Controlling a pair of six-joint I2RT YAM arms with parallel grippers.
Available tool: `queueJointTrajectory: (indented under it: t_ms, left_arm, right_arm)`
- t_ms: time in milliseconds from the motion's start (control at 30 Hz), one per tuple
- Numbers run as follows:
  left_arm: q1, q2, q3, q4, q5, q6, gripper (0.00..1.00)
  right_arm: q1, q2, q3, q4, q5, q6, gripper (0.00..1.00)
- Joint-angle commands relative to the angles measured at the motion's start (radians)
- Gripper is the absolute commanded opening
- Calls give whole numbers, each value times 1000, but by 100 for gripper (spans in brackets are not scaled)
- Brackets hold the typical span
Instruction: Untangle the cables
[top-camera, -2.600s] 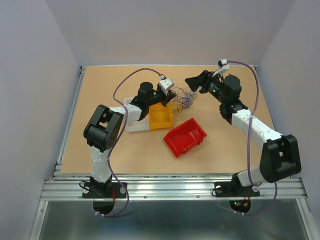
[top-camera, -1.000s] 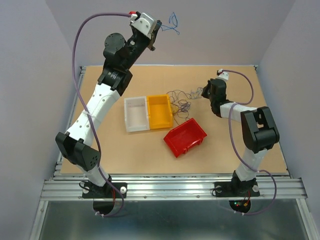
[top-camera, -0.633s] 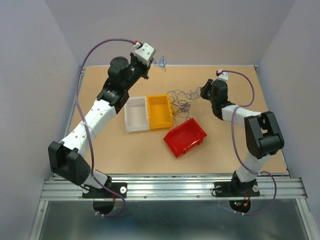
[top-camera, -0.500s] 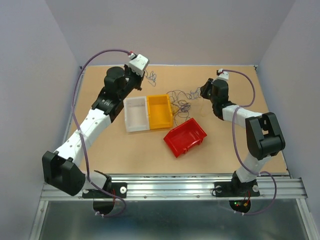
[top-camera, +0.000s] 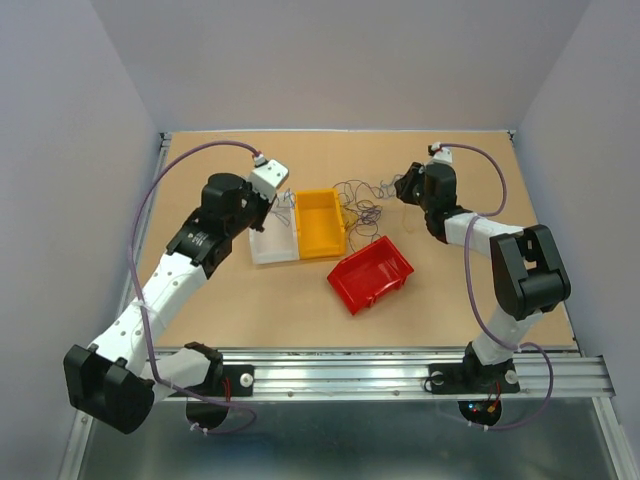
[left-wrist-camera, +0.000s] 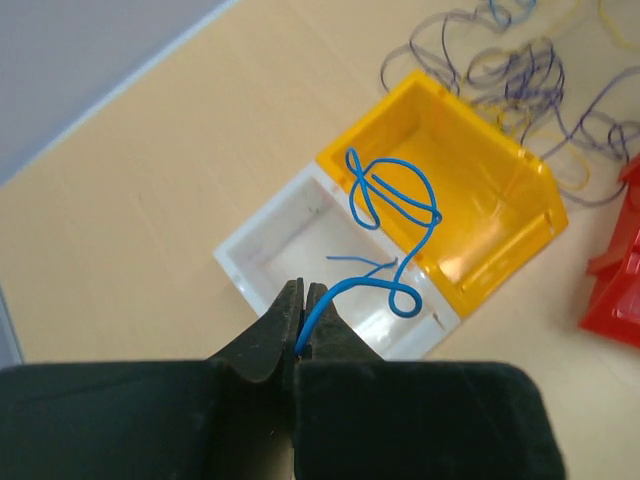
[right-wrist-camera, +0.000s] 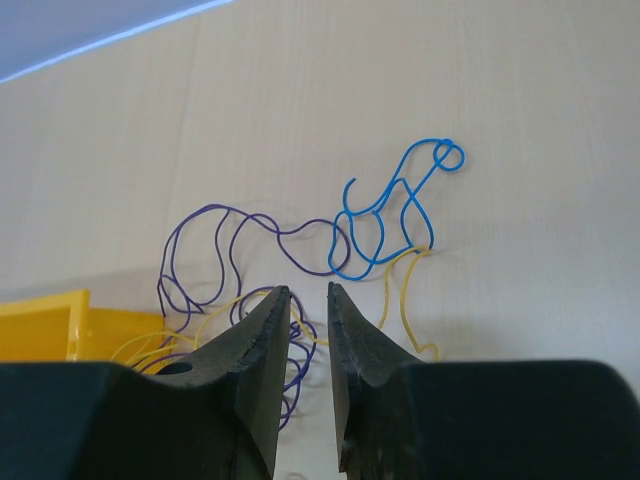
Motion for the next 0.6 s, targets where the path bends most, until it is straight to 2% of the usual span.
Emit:
queueJointTrajectory:
  t_ms: [0,100,267,400,567]
  left_arm:
    - [4,-10,-95,18,-24,22,0]
    - [11,32,-123,36,-64,31,0]
    - [20,113,-162,58,-47,77,0]
    - [20,211,-134,47,-22,83,0]
    - [27,332,-83,54,-88,68,4]
  right_arm:
    - [3,-33,-24,46,-47,3,28]
    - [3,-32,-25,50,-51,0,28]
    - [3,-22,-22,56,-106,-5,28]
    - [3,-19,-19,61,-129,-14,28]
    - [3,-21,-19,69,-175,-26,27]
